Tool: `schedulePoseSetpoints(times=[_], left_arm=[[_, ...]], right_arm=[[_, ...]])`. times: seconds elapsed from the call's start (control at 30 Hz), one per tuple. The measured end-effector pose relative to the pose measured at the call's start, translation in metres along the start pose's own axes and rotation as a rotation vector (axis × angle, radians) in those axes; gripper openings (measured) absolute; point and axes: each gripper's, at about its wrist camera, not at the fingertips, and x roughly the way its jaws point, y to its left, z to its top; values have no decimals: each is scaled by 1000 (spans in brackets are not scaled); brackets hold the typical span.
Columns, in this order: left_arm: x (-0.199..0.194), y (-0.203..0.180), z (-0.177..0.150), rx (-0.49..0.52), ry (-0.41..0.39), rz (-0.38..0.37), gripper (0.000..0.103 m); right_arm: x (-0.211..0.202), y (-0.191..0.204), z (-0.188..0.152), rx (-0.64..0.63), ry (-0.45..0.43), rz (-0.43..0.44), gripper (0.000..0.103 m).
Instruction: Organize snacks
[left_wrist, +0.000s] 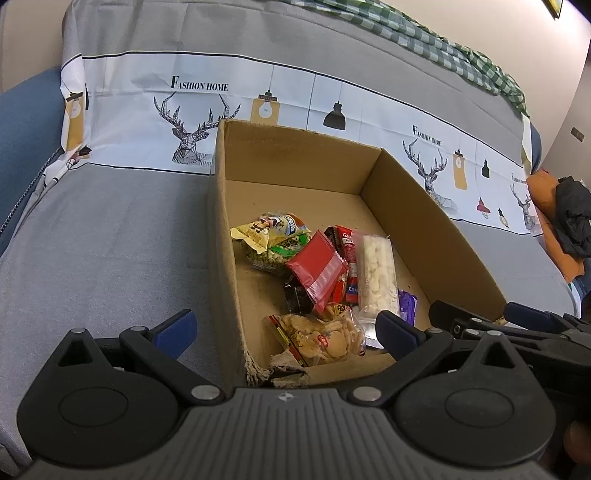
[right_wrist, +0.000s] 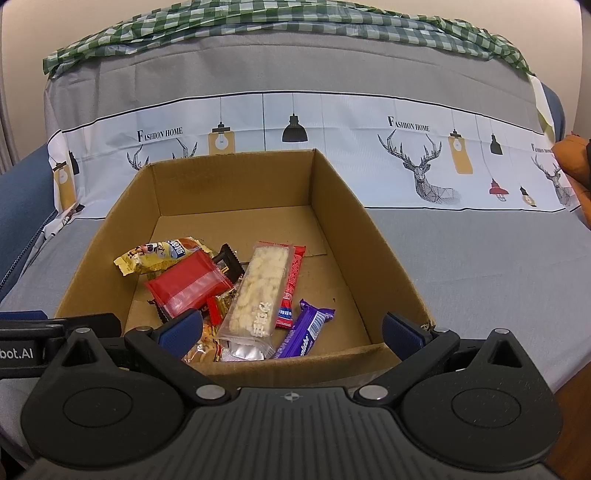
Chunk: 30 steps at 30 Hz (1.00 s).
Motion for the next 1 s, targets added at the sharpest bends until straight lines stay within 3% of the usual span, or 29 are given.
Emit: schedulePoseSetpoints(times=[1.0], left_arm=[[3, -3, -1, -9, 5, -40, 103]], right_arm=[[0, 0, 1, 23, 10, -5, 102]])
